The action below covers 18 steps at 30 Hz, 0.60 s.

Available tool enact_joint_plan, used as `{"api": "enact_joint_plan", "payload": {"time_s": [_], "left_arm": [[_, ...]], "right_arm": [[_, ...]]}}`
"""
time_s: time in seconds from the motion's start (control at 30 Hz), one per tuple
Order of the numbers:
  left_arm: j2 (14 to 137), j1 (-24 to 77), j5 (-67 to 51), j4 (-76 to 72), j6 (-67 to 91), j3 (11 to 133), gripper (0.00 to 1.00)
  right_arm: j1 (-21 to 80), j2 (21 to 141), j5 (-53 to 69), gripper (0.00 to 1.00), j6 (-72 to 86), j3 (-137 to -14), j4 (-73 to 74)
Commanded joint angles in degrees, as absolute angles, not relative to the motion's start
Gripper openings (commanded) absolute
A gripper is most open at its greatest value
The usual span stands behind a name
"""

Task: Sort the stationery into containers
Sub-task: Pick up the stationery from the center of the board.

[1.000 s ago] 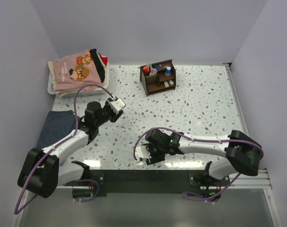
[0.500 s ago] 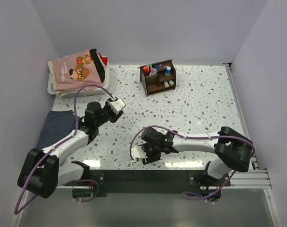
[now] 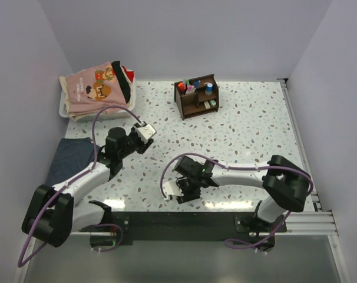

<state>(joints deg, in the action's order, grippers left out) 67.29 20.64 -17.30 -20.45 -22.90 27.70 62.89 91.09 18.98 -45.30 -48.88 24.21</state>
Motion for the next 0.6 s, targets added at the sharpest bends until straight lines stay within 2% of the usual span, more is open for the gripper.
{"api": "enact_joint_plan", "payload": {"time_s": [0.0,0.3,0.5,0.57], "left_arm": [[67.59,20.21,-18.28,-23.46,-21.18,28.39,0.53],[68.03,20.21,-18.54,-23.29,-20.83,28.65,0.53],[68.55,20.21,-18.81,-23.12,-20.39,28.92,0.53],[68.73,20.21,-18.98,-22.94,-20.3,29.35,0.53]], "right_arm": [[61.7,90.53,20.21,0.44,-46.32,-49.67,28.13],[61.52,93.51,19.25,0.37,-44.3,-51.85,27.78],[61.52,93.52,18.63,0.38,-43.33,-51.77,27.25],[61.52,93.6,19.07,0.34,-42.72,-52.03,27.51]]}}
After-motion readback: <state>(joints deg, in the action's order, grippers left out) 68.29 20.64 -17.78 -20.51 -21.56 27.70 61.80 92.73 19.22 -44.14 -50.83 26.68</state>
